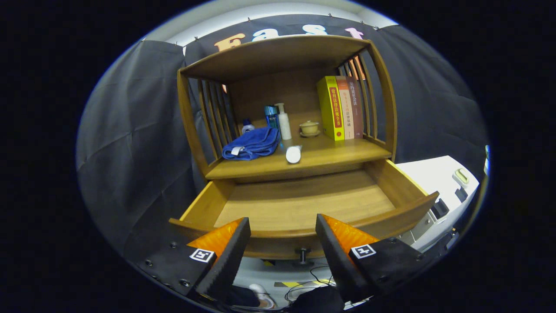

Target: Pull open the drawer, take out the items inside it, and place them on the countertop above the cabinet.

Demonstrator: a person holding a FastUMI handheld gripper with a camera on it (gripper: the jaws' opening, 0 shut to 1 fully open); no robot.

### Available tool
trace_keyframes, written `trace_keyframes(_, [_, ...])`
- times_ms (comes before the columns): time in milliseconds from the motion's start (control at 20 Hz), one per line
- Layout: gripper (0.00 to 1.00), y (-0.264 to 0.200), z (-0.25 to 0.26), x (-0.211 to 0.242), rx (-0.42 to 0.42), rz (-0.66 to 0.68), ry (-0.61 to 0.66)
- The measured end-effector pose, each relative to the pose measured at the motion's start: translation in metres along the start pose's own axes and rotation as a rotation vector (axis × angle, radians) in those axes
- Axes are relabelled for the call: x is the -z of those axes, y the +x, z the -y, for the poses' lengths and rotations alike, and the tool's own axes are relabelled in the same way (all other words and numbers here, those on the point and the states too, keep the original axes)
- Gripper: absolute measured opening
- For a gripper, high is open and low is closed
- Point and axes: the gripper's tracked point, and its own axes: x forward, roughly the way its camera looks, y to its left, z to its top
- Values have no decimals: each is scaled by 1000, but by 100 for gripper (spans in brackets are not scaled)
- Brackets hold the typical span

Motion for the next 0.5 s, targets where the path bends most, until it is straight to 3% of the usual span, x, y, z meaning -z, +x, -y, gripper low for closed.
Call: trace_keyframes(500, [99,16,13,53,87,-58,6])
